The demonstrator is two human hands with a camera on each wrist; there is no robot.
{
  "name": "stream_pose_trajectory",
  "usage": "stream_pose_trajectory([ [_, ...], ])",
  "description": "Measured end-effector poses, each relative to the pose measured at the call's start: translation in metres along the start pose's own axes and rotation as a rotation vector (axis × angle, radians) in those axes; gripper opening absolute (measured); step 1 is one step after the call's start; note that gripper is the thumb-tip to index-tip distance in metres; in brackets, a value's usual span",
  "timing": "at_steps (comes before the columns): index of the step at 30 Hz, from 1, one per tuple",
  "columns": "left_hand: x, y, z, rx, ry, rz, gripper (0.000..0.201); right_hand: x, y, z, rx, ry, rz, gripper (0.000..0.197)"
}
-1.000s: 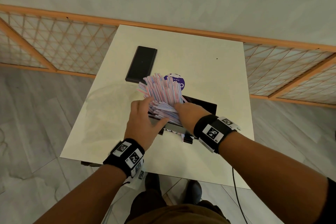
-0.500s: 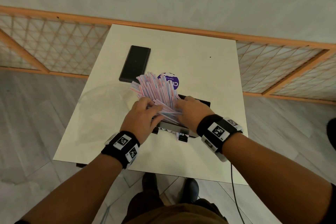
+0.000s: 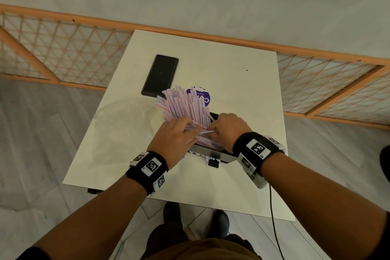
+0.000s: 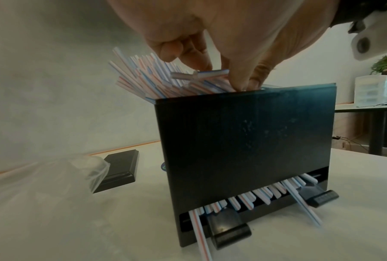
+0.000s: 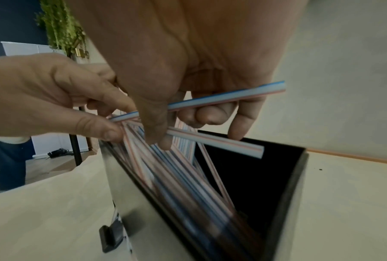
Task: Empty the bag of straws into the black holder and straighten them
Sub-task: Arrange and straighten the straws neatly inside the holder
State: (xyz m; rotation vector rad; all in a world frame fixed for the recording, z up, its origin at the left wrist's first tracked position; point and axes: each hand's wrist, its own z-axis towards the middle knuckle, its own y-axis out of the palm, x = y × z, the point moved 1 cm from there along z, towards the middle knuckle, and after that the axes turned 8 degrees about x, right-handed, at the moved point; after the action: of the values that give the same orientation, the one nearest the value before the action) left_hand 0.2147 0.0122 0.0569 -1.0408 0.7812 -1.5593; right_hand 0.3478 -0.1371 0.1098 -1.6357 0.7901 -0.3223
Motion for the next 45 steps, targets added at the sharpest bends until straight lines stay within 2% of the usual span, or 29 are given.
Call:
stream_pose_trajectory([
  [4,-0.003,0.004,0.003,-0.022,-0.010,0.036,0.039,-0.009,0.008,0.006,-0.001,-0.003,0.224,0.021],
  [7,-0.007,0.004,0.004,0.006,0.008,0.098,0.042,-0.010,0.019,0.008,0.047,0.041,0.302,0.014],
  [12,-0.010,0.007,0.003,-0.002,0.054,0.149,0.041,-0.001,0.015,-0.003,0.062,0.034,0.316,0.026],
  [18,-0.013,0.007,0.003,-0.009,0.100,0.158,0.043,0.032,-0.012,-0.007,0.131,0.282,0.343,0.026],
  [22,-0.011,0.010,0.004,-0.022,0.099,0.150,0.042,0.028,-0.008,0.005,0.028,0.316,0.232,0.026],
  [27,-0.010,0.003,0.011,0.011,0.054,0.072,0.030,0.009,-0.005,0.024,-0.030,0.337,0.187,0.021],
  [31,-0.013,-0.001,0.019,-0.070,0.032,0.159,0.046,0.002,0.009,0.034,-0.061,0.355,0.231,0.024],
  [34,-0.008,0.000,0.024,-0.160,0.075,0.238,0.055,-0.001,0.021,0.038,-0.080,0.378,0.315,0.026],
  [39,-0.008,0.004,0.024,-0.208,0.100,0.260,0.037,-0.003,0.037,0.043,-0.031,0.370,0.448,0.028],
  [41,-0.009,0.007,0.022,-0.211,0.098,0.252,0.031,-0.003,0.036,0.044,-0.025,0.372,0.451,0.023],
  [45,-0.009,0.010,0.020,-0.177,0.103,0.251,0.031,0.001,0.033,0.047,-0.055,0.379,0.419,0.018],
])
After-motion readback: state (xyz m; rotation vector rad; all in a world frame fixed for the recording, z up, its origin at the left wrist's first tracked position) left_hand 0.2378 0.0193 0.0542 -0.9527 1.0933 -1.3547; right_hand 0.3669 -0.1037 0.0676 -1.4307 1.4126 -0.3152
